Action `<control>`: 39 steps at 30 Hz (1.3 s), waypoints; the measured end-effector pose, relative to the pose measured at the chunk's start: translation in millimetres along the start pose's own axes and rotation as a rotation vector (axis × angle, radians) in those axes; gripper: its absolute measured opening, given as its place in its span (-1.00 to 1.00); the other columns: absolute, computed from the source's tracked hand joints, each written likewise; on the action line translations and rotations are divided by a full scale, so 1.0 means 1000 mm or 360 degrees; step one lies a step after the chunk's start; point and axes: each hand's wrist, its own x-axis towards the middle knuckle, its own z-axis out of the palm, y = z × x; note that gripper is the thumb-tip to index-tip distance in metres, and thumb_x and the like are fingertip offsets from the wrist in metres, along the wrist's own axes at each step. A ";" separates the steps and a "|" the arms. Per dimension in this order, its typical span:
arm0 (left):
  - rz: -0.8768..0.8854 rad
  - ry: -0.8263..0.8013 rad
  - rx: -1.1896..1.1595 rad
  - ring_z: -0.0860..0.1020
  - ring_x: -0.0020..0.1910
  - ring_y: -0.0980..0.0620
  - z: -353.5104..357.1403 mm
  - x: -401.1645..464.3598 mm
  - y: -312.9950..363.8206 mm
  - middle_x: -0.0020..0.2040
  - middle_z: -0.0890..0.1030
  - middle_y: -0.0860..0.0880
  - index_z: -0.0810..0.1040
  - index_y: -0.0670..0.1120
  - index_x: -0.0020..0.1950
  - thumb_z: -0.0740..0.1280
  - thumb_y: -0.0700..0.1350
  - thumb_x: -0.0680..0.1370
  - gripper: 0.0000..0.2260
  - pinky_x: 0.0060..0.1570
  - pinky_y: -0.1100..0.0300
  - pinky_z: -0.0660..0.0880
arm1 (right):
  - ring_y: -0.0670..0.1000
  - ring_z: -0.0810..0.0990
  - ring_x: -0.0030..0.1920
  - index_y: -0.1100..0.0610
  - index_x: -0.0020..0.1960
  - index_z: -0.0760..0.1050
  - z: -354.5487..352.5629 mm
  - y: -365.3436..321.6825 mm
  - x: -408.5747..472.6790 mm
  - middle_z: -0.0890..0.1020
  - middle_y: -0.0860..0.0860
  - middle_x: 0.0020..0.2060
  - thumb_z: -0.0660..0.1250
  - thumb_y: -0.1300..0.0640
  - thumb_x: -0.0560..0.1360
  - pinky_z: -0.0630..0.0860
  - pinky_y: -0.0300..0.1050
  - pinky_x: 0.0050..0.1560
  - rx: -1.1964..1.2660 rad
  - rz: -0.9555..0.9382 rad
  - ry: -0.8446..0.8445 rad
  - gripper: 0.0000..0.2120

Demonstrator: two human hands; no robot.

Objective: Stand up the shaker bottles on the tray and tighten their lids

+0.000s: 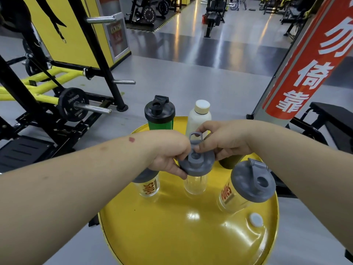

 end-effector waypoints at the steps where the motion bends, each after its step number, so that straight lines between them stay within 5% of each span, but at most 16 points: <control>1: 0.0035 0.0027 -0.0030 0.56 0.29 -0.38 0.000 -0.001 0.001 0.28 0.53 -0.27 0.43 -0.33 0.36 0.16 -0.50 0.50 -0.57 0.20 -0.16 0.60 | 0.22 0.70 0.25 0.01 0.33 0.44 -0.002 0.002 0.002 0.64 0.17 0.25 0.54 0.22 0.51 0.60 0.23 0.35 -0.0012 0.0002 0.0000 -0.53; 5: 0.0088 0.0057 0.0022 0.55 0.29 -0.33 0.008 -0.007 0.002 0.12 0.53 -0.15 0.41 -0.22 0.37 0.17 -0.50 0.52 -0.55 0.31 -0.13 0.54 | 0.24 0.72 0.22 -0.03 0.30 0.44 -0.008 0.011 0.005 0.65 0.18 0.29 0.59 0.15 0.42 0.63 0.26 0.31 -0.0060 -0.0005 0.0017 -0.47; 9: 0.0079 0.0117 0.0122 0.64 0.16 -0.34 0.002 -0.018 0.009 0.18 0.47 -0.13 0.38 -0.17 0.47 0.12 -0.44 0.55 -0.51 0.16 -0.06 0.63 | 0.18 0.68 0.26 -0.02 0.34 0.44 -0.010 0.014 0.006 0.64 0.13 0.29 0.56 0.14 0.47 0.60 0.22 0.35 -0.0112 -0.0012 0.0013 -0.48; 11: 0.0185 0.0306 0.0255 0.71 0.07 -0.24 -0.012 -0.024 0.018 0.06 0.58 -0.16 0.47 -0.21 0.40 0.20 -0.39 0.57 -0.59 0.07 -0.03 0.67 | 0.14 0.68 0.24 -0.04 0.36 0.44 -0.010 0.011 0.004 0.63 0.12 0.26 0.57 0.09 0.46 0.61 0.18 0.34 -0.0204 -0.0031 0.0047 -0.46; 15: 0.0583 0.0790 0.0404 0.72 0.06 -0.12 -0.067 -0.041 0.028 0.13 0.69 -0.18 0.63 -0.11 0.22 0.31 -0.35 0.56 -0.71 0.03 0.01 0.69 | 0.08 0.65 0.10 -0.10 0.43 0.40 -0.005 -0.006 -0.007 0.64 0.10 0.22 0.54 -0.13 0.37 0.61 0.04 0.24 -0.0643 -0.0093 0.0190 -0.32; 18: 0.0534 0.0907 0.0554 0.69 0.07 -0.13 -0.104 -0.053 0.005 0.16 0.64 -0.21 0.60 -0.02 0.25 0.31 -0.29 0.56 -0.69 0.05 0.03 0.67 | 0.12 0.57 0.31 -0.10 0.55 0.31 0.003 -0.029 -0.018 0.55 -0.02 0.39 0.45 -0.16 0.47 0.50 0.05 0.30 -0.1025 -0.0279 0.0490 -0.30; 21: 0.0101 0.0661 0.0548 0.68 0.07 -0.18 -0.120 -0.051 -0.032 0.26 0.55 -0.09 0.50 0.02 0.40 0.36 -0.01 0.61 -0.65 0.06 -0.02 0.67 | 0.10 0.53 0.39 -0.09 0.52 0.35 0.026 -0.052 -0.022 0.55 -0.01 0.40 0.44 -0.12 0.49 0.51 0.12 0.36 -0.0999 -0.0601 0.0582 -0.36; 24: -0.0183 0.0234 0.0266 0.61 0.20 -0.37 -0.120 -0.047 -0.058 0.39 0.50 -0.14 0.50 0.00 0.44 0.38 0.18 0.56 -0.50 0.10 -0.14 0.66 | 0.07 0.58 0.30 -0.05 0.46 0.41 0.061 -0.066 -0.015 0.61 -0.04 0.30 0.45 -0.24 0.45 0.57 0.10 0.30 -0.1144 -0.0649 0.0322 -0.35; 28: 0.0026 0.0047 -0.0034 0.72 0.04 -0.25 -0.117 -0.041 -0.067 0.30 0.62 -0.20 0.61 -0.16 0.29 0.34 -0.01 0.63 -0.69 0.11 -0.10 0.65 | 0.06 0.66 0.04 0.06 0.16 0.52 0.102 -0.069 0.002 0.68 0.02 0.04 0.54 -0.30 0.37 0.60 0.00 0.01 -0.1177 -0.0468 0.0044 -0.43; 33: 0.0082 0.0060 -0.0064 0.70 0.09 -0.30 -0.119 -0.037 -0.062 0.29 0.61 -0.21 0.56 -0.22 0.32 0.34 -0.06 0.64 -0.68 0.06 -0.10 0.67 | -0.02 0.57 -0.21 0.10 0.02 0.47 0.120 -0.067 0.017 0.66 0.05 -0.07 0.59 -0.15 0.37 0.46 -0.13 -0.29 -0.1094 -0.0446 0.0174 -0.54; 39: 0.0115 0.0058 -0.0035 0.71 0.05 -0.25 -0.121 -0.035 -0.058 0.23 0.63 -0.18 0.54 -0.19 0.32 0.32 -0.03 0.65 -0.68 0.14 -0.13 0.64 | 0.03 0.63 -0.01 0.07 0.19 0.46 0.117 -0.065 0.019 0.64 -0.01 0.03 0.63 -0.14 0.33 0.60 -0.03 -0.08 -0.0943 -0.0388 0.0209 -0.41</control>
